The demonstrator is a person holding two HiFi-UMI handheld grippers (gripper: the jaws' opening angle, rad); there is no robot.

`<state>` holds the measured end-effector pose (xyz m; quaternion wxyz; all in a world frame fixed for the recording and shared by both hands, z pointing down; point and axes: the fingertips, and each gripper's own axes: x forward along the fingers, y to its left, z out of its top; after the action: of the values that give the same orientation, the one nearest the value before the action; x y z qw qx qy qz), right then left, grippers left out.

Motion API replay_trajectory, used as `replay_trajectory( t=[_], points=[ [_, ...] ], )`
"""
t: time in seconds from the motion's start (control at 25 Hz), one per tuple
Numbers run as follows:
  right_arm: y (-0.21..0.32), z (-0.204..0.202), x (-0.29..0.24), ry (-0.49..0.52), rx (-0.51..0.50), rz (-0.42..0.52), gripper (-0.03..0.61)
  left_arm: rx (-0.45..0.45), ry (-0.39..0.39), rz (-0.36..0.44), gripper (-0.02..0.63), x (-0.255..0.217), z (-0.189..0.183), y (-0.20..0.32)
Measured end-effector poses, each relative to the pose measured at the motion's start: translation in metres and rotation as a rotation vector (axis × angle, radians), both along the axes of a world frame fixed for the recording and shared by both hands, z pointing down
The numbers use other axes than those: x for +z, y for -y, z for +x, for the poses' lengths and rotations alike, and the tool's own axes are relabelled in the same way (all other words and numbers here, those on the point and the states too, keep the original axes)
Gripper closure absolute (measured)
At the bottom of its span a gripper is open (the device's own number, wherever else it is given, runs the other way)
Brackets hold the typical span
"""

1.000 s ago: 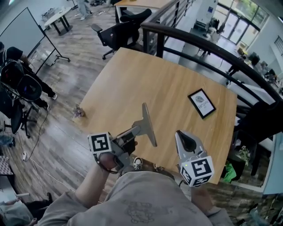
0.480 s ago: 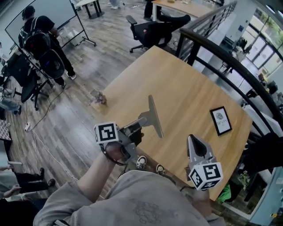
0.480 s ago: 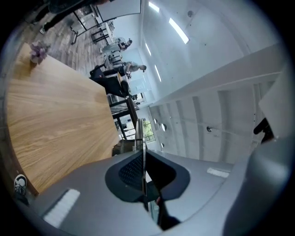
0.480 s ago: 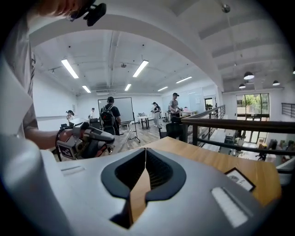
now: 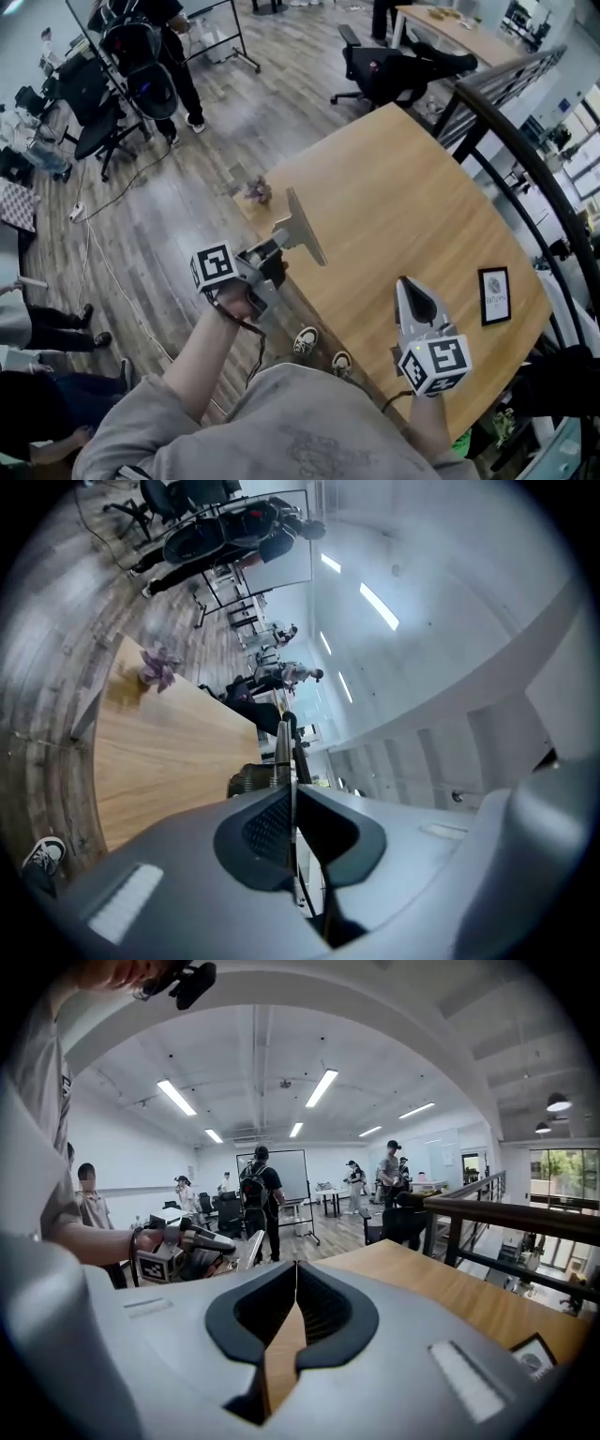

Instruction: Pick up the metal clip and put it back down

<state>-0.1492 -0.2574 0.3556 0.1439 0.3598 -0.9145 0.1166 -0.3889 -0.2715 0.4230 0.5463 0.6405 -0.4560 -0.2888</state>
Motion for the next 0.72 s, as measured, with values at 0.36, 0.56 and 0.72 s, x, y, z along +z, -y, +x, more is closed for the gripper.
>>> replay_trajectory(
  t=[0.36, 0.56, 0.72],
  points=[
    [0.011, -0.093, 0.034, -0.042, -0.215, -0.023, 0.566, -0.166, 0.037, -0.093, 0.611, 0.078, -0.086, -0.014],
    [0.026, -0.132, 0.052, -0.056, -0.293, -0.055, 0.566, -0.170, 0.041, -0.161, 0.611, 0.123, -0.107, -0.013],
    [0.033, -0.157, 0.071, -0.074, -0.332, -0.083, 0.566, -0.181, 0.008, -0.193, 0.611, 0.155, -0.122, -0.005]
  ],
)
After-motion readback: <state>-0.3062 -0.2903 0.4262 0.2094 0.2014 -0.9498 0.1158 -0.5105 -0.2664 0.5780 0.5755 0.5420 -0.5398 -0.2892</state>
